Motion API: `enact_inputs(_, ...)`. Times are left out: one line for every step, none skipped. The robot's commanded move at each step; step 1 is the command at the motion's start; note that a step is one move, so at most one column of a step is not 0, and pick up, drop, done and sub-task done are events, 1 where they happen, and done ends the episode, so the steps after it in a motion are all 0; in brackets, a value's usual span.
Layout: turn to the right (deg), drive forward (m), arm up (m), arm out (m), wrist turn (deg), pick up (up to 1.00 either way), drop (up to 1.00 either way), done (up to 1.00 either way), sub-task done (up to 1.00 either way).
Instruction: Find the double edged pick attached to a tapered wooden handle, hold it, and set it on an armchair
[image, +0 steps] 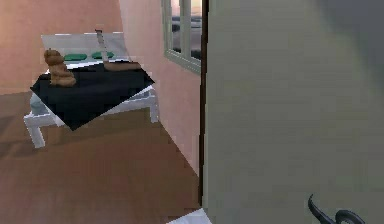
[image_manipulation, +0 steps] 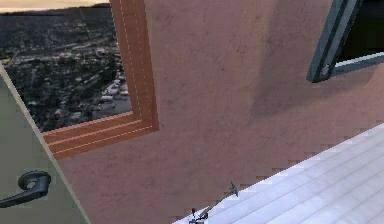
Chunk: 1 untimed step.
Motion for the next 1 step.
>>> enact_inputs(0.0, 0.0, 0.0, 0.0, 0.0, 1.0, 0.0, 0.0, 0.0)
